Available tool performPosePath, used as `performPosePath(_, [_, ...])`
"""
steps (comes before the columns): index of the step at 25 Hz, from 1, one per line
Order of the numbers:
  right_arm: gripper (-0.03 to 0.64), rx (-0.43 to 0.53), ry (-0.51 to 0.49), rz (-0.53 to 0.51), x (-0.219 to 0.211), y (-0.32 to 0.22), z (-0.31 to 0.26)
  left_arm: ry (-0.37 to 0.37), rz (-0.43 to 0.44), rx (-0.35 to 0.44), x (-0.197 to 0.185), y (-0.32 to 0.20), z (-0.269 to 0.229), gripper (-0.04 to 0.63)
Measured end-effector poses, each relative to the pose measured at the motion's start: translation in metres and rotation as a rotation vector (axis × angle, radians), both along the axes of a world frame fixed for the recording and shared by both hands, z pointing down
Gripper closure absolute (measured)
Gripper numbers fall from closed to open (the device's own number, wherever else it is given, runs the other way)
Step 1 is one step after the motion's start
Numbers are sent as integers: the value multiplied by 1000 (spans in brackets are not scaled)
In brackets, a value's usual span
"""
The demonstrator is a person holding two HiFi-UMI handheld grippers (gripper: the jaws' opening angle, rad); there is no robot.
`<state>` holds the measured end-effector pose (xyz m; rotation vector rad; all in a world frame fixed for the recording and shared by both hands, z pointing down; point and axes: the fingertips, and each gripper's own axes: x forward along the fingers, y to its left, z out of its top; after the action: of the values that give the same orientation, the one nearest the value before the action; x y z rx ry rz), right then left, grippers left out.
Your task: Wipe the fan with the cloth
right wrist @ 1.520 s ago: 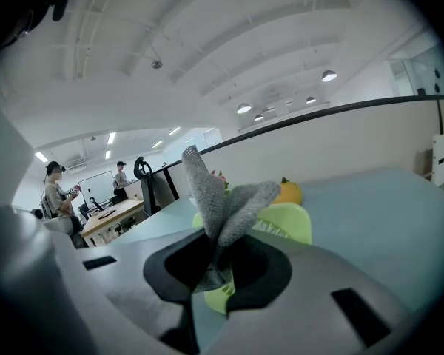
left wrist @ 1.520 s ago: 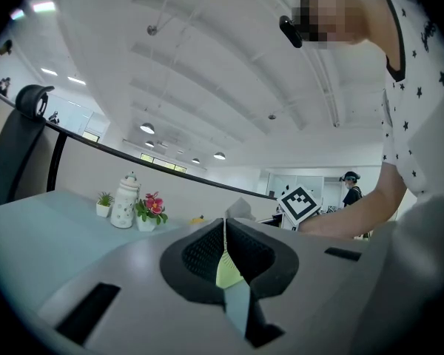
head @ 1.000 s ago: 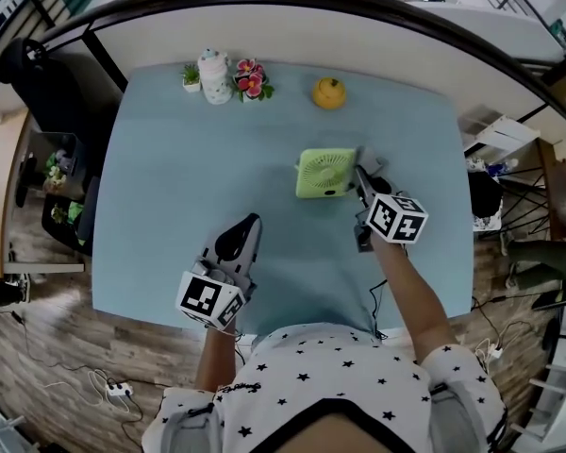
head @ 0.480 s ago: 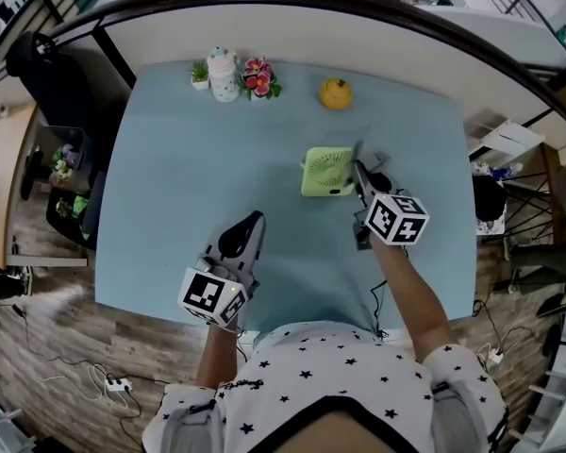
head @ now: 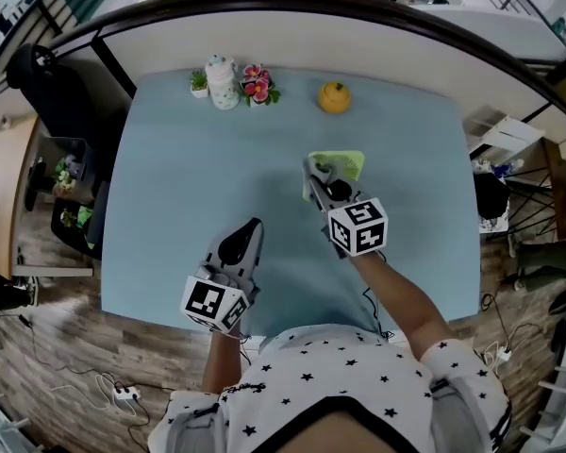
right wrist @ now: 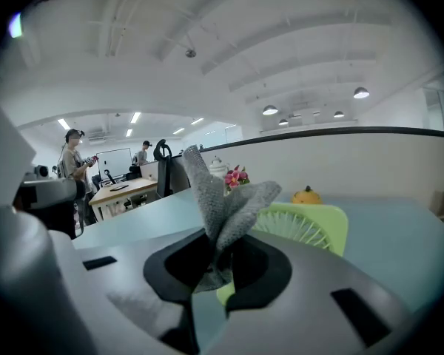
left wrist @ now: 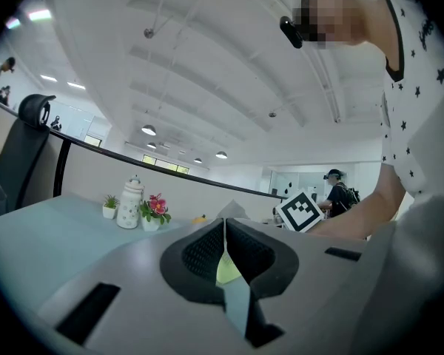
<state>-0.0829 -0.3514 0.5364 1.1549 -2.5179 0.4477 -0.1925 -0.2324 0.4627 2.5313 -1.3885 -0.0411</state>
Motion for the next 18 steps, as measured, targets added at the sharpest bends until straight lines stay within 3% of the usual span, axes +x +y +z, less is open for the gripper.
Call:
performPosePath(7, [563, -59, 35, -32, -12, 6, 24, 2, -5, -3, -2, 1, 1, 563])
performPosePath(18, [563, -69, 15, 62, 28, -4, 20, -4, 13, 1, 6, 2, -1, 563])
